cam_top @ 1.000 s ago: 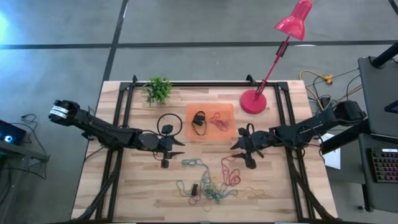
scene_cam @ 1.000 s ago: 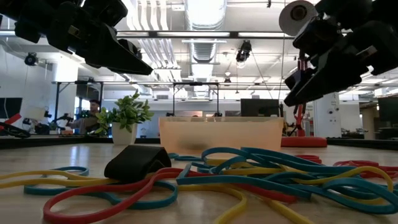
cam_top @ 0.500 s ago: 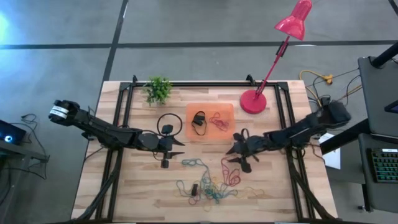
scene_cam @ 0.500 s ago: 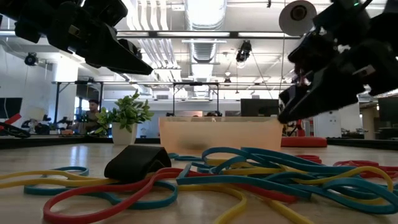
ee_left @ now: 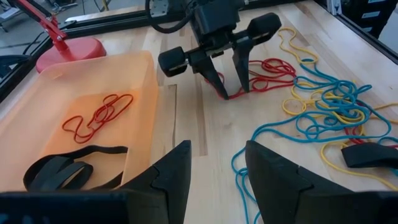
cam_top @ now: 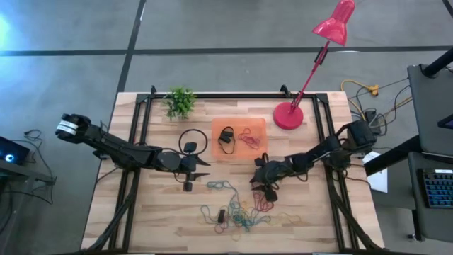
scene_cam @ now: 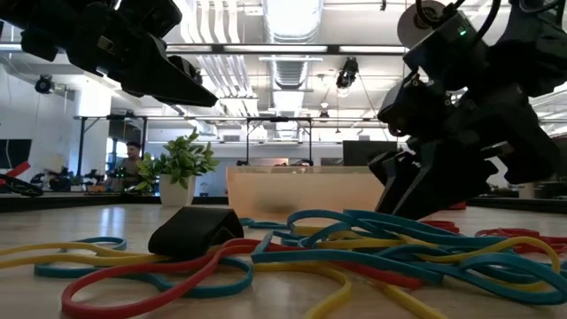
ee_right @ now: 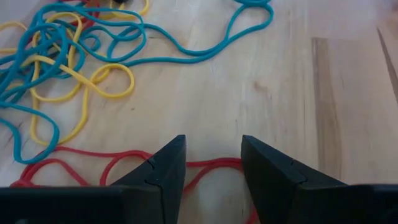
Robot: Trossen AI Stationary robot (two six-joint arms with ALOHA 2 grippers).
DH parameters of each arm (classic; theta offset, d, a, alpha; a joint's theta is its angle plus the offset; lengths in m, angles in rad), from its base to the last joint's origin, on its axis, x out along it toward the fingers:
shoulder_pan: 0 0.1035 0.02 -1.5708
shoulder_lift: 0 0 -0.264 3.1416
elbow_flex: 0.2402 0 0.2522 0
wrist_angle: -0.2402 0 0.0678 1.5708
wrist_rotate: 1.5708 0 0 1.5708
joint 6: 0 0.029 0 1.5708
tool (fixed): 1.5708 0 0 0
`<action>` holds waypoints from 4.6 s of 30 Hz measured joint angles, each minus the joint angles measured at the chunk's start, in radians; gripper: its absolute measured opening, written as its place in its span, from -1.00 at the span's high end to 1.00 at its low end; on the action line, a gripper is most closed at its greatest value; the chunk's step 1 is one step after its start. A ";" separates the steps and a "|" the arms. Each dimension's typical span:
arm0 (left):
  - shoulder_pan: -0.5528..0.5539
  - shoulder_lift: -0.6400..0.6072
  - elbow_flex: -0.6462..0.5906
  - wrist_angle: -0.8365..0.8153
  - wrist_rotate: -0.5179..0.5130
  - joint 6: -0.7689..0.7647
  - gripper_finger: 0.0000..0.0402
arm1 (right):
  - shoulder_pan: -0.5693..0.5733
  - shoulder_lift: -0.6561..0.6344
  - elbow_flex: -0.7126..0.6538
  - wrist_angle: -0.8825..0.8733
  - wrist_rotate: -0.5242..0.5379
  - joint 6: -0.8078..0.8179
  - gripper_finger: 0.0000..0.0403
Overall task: Pick and place rubber bands into bin
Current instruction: Put the red rubber band into the bin
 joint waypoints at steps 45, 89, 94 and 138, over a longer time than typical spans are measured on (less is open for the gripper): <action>0.000 0.000 0.000 0.000 0.000 0.000 0.32 | -0.001 -0.048 0.024 -0.254 0.144 -0.072 0.61; 0.000 0.000 -0.001 0.001 0.000 0.000 0.32 | 0.065 -0.475 0.099 -0.345 0.458 -0.374 0.96; 0.000 0.000 -0.001 0.001 0.000 0.000 0.32 | 0.030 -0.548 0.099 -0.341 0.491 -0.434 0.96; 0.000 0.000 -0.001 0.001 0.000 0.000 0.32 | -0.524 -0.624 0.029 -0.299 0.274 -0.373 0.96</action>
